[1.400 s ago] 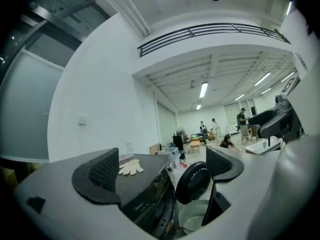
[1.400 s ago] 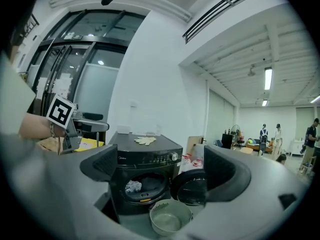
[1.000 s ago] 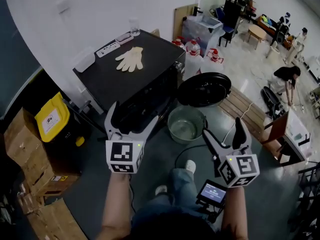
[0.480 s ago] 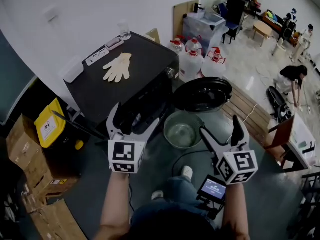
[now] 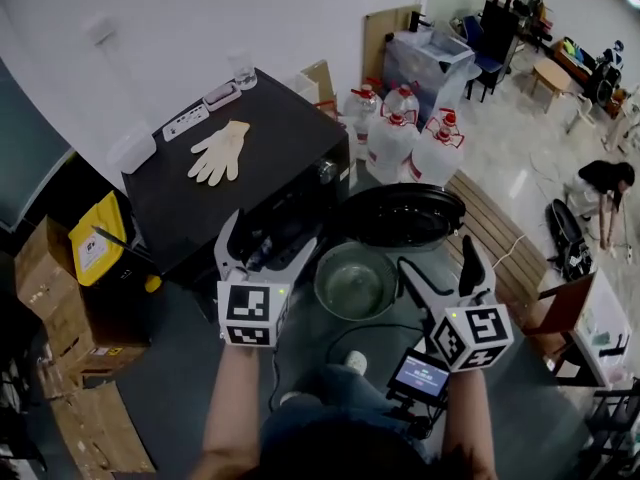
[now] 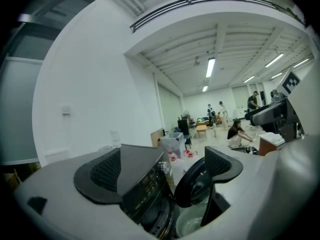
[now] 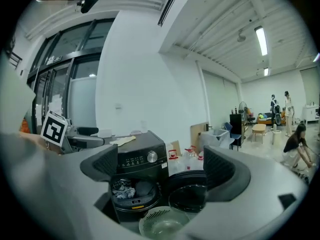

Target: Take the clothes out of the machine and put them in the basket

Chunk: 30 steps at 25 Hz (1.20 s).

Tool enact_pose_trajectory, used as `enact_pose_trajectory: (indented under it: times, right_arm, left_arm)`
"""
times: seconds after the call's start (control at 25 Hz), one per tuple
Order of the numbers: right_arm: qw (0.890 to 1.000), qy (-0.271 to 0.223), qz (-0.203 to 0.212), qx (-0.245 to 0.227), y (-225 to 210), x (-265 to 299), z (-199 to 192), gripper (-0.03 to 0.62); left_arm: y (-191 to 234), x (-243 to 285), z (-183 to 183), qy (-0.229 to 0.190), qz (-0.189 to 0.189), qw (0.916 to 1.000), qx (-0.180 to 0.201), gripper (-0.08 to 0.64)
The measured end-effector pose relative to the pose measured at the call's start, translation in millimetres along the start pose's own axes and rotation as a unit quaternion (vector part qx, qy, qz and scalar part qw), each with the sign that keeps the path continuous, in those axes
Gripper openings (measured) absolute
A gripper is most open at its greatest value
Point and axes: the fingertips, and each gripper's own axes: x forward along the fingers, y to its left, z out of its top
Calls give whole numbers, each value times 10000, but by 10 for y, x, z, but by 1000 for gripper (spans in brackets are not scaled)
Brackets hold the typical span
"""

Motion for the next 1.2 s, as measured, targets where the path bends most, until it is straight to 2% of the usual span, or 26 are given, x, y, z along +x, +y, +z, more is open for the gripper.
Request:
enact_pose_trajectory:
  times: [0.2, 0.4, 0.6, 0.8, 0.92, 1.2]
  right_arm:
    - [9992, 5, 312, 261, -164, 184, -88, 534]
    - [9989, 267, 363, 107, -257, 336, -306, 532]
    - [9974, 546, 454, 148, -216, 504, -618, 532]
    - [9946, 876, 540, 110, -92, 697, -963, 531]
    - [9936, 1007, 495, 90, -23, 764, -1111, 531]
    - [9915, 1216, 435, 142, 120, 909, -1505, 531]
  left_arm:
    - [-19, 199, -115, 214, 224, 9995, -70, 507]
    - [-80, 344, -280, 347, 285, 9989, -161, 489]
    - [-156, 422, -599, 618, 118, 9980, -82, 483]
    - [-83, 490, -1021, 905, 112, 9956, -195, 470]
    - [-119, 544, -1251, 1082, -63, 9940, -111, 459]
    - [-128, 729, -1676, 1221, -333, 9918, -172, 447]
